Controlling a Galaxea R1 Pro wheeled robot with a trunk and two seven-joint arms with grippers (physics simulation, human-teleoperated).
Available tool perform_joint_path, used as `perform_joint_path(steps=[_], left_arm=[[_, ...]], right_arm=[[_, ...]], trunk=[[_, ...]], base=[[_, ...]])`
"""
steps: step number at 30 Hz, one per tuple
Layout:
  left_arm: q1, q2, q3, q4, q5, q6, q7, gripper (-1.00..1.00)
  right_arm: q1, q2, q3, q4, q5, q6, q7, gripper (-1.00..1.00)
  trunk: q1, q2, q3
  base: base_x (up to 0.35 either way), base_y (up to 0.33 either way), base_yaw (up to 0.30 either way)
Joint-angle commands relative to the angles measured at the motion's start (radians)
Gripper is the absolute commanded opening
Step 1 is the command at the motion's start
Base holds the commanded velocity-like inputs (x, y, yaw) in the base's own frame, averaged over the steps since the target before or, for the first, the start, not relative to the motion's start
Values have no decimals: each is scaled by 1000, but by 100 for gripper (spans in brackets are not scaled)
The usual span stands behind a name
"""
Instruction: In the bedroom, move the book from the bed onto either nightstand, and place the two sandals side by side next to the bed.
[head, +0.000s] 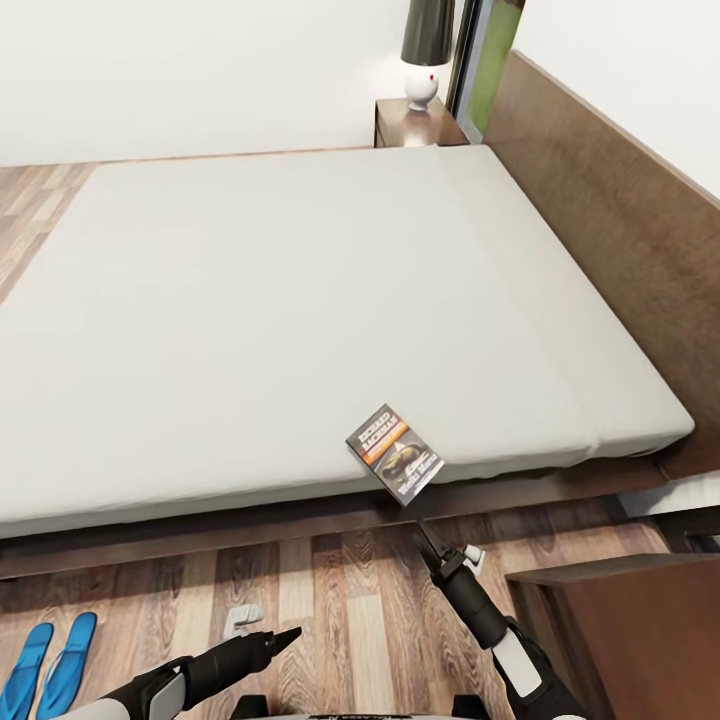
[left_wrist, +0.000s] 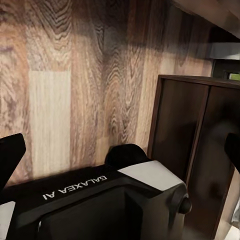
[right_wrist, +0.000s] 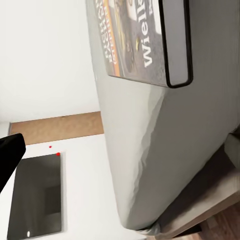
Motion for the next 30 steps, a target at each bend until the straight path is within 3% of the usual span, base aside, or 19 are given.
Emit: perform_joint_path(steps=[1,9,30], left_arm=[[0,1,-8,0,7,-4,-2,100],[0,0,-8,0,7,-4,-2,100],[0,0,-8,0,7,-3,-2,100]], right_arm=[[-1,1,-5,0,0,10,3,100],[-1,1,-5,-1,0,10,3,100],[-1,1,-6,-1,0,10,4,100]], trunk=[[4,-8,-4],[35,-64,-29],[35,-64,-29]], base=[[0,0,0],[0,0,0],[48,17,0]])
